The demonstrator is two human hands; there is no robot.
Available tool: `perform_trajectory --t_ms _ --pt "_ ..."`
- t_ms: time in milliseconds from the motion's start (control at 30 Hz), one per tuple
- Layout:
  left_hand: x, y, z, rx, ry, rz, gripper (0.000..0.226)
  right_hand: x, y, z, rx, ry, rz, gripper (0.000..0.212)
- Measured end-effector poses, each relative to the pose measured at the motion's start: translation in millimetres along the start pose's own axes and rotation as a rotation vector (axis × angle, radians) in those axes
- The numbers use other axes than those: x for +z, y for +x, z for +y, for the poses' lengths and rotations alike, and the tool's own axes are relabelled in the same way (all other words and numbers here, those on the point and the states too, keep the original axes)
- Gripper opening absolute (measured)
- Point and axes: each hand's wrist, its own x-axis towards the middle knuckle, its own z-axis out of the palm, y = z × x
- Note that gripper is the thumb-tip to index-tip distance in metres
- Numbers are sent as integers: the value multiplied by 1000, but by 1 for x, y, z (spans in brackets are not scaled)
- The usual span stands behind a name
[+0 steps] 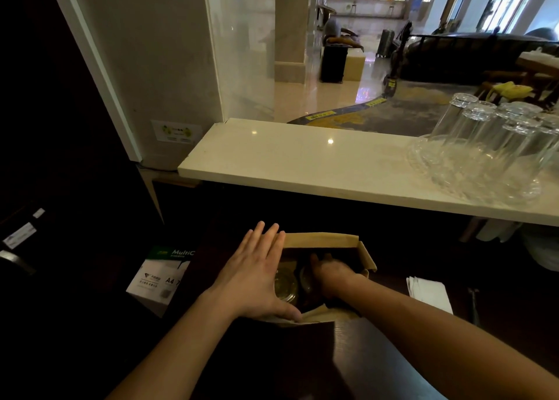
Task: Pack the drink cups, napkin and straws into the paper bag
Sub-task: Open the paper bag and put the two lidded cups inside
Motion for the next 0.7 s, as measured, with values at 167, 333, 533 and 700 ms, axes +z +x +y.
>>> perform_trajectory --t_ms 167,333,533,700 --pt "1 2 0 -2 0 3 142 1 1 2 -12 31 -1 85" --pt "-1 3 0 -7 -5 -8 142 3 1 4 -13 17 10 81" --pt "0 3 -1 -7 -13 -5 141 -2 -8 2 -41 13 90 66" --pt "3 4 -1 -14 -21 13 140 -16 -28 -3 -110 67 256 49"
